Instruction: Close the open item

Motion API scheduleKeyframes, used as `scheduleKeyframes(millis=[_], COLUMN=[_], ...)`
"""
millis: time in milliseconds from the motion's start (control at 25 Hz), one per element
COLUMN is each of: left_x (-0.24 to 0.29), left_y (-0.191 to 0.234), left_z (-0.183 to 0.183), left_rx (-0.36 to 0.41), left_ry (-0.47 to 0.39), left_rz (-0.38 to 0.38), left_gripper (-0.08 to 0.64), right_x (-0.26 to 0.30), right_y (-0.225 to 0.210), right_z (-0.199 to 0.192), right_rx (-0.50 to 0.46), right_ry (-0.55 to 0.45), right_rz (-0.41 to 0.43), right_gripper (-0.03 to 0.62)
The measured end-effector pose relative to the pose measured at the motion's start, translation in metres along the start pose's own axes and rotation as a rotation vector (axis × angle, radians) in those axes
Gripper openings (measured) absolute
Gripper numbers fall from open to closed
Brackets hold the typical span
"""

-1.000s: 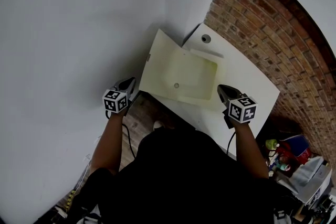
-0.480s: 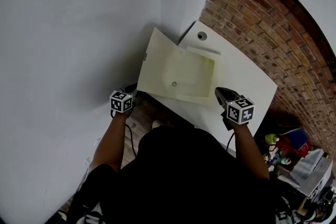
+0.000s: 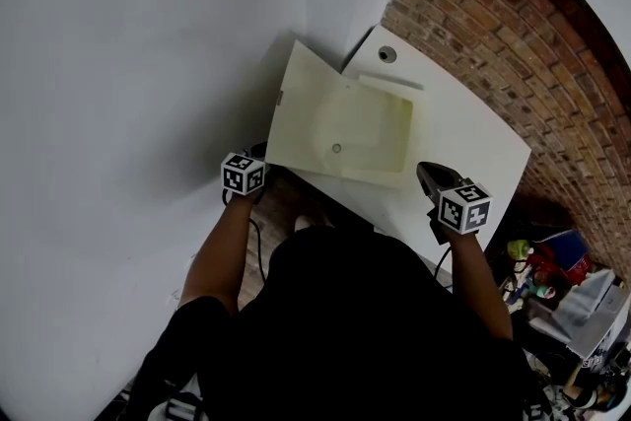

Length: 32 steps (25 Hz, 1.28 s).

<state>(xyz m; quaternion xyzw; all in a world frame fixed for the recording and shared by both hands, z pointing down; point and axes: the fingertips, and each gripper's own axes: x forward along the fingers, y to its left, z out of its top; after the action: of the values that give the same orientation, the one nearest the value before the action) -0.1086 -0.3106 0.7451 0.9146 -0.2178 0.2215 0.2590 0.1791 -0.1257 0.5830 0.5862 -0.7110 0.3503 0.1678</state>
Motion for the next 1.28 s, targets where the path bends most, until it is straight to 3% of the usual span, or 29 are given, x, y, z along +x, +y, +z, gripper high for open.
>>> scheduleKeyframes(millis=[840, 1280], left_x=[0.018, 0.022], left_y=[-0.039, -0.076], left_z=[0.039, 0.048], left_rx=[0.030, 0.082], left_ry=[-0.102, -0.095], left_rz=[-0.235, -0.336], left_gripper=[0.002, 0.002], right_x=[0.005, -0.004], right_y=[0.015, 0.016], right_z=[-0.013, -0.019], right_rx=[0.016, 0.010], right_ry=[0.019, 0.007], right_rz=[0.000, -0.009], right_gripper=[0.000, 0.000])
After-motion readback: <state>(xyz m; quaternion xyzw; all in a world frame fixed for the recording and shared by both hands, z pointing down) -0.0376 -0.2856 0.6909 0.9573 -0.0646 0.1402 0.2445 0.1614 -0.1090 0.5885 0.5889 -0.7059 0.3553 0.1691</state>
